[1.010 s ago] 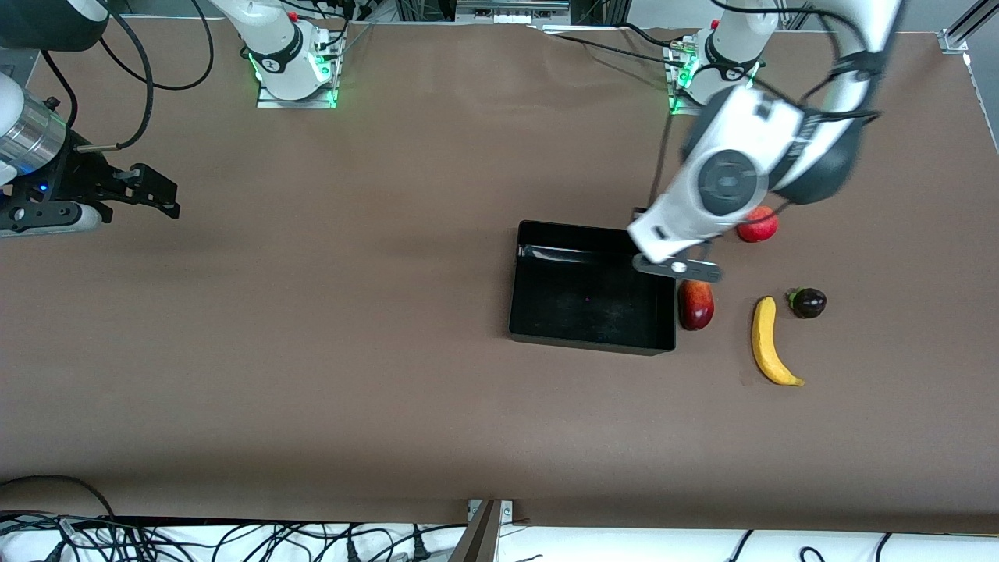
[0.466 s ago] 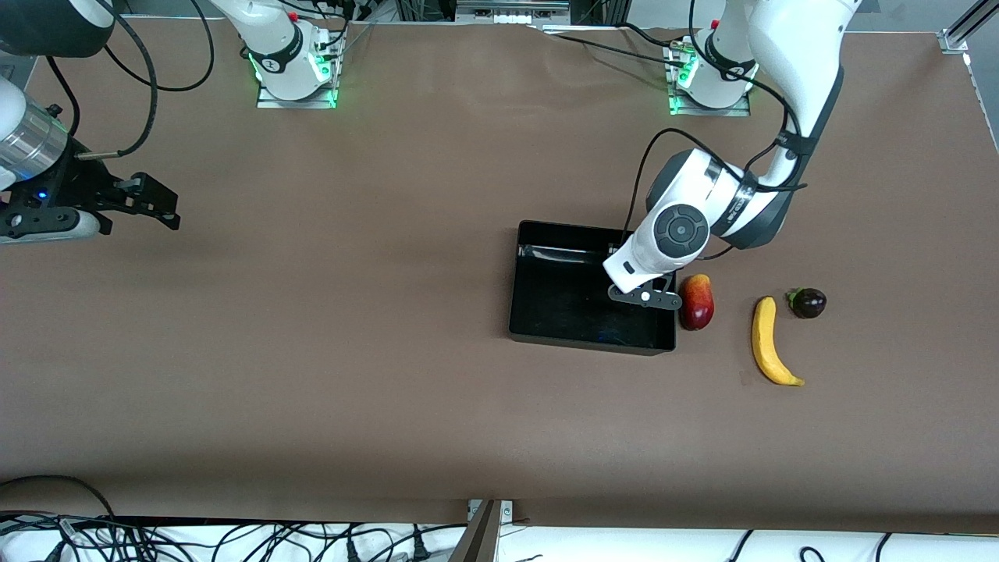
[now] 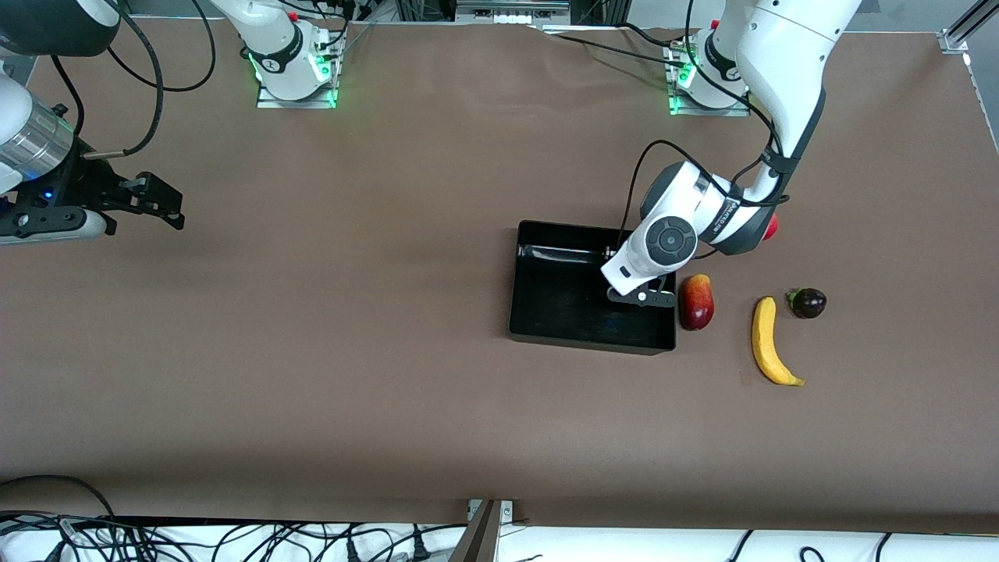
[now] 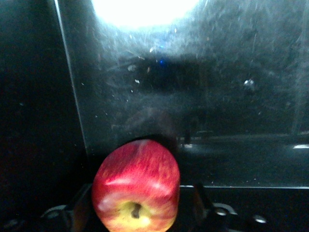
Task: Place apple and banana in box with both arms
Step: 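Carry the striped apple over the black box with the left gripper, then open the left gripper to drop the apple into the box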
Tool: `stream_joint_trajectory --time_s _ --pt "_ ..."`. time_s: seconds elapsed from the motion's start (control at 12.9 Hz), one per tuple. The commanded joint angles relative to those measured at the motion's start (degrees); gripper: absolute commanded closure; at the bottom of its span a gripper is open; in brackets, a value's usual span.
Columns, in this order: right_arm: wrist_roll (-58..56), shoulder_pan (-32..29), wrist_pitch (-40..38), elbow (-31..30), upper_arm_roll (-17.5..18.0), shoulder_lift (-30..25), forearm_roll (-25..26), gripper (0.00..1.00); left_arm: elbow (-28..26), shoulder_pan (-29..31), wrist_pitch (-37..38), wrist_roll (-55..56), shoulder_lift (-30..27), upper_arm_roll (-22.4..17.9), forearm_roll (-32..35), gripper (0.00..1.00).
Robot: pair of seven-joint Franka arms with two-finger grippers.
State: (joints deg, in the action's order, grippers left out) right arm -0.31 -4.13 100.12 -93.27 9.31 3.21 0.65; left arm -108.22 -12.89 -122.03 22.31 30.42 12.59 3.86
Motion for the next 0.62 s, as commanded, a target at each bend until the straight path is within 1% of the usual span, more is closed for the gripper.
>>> stream_joint_trajectory --time_s 0.0,0.08,0.16,0.23,0.31,0.39,0.47,0.54 --pt "0.1 0.2 0.1 0.2 0.0 -0.1 0.6 0.00 7.1 1.7 9.6 0.5 -3.2 -0.5 1.0 0.00" --pt "0.1 0.2 0.0 0.2 0.0 -0.1 0.6 0.00 12.5 3.7 15.5 0.1 -3.1 -0.5 1.1 0.00" --pt "0.1 0.2 0.1 0.2 0.0 -0.1 0.6 0.00 17.6 6.6 18.8 -0.2 -2.7 -0.5 1.1 0.00" --pt "0.2 0.2 0.1 0.2 0.0 -0.1 0.6 0.00 20.4 10.3 18.7 -0.3 -1.6 -0.5 1.1 0.00" --pt "0.2 0.2 0.1 0.1 0.0 -0.1 0.6 0.00 22.3 13.7 17.6 -0.8 0.8 -0.5 1.0 0.00" --pt "0.2 0.2 0.1 0.2 0.1 -0.1 0.6 0.00 24.4 16.4 15.4 -4.3 3.8 -0.5 1.0 0.00" --pt "0.1 0.2 0.1 0.2 0.0 -0.1 0.6 0.00 25.2 18.0 12.6 -9.1 6.6 -0.6 1.2 0.00" --pt "0.1 0.2 0.1 0.2 0.0 -0.1 0.5 0.00 25.2 19.6 8.3 -11.4 9.2 -0.7 2.5 0.00"
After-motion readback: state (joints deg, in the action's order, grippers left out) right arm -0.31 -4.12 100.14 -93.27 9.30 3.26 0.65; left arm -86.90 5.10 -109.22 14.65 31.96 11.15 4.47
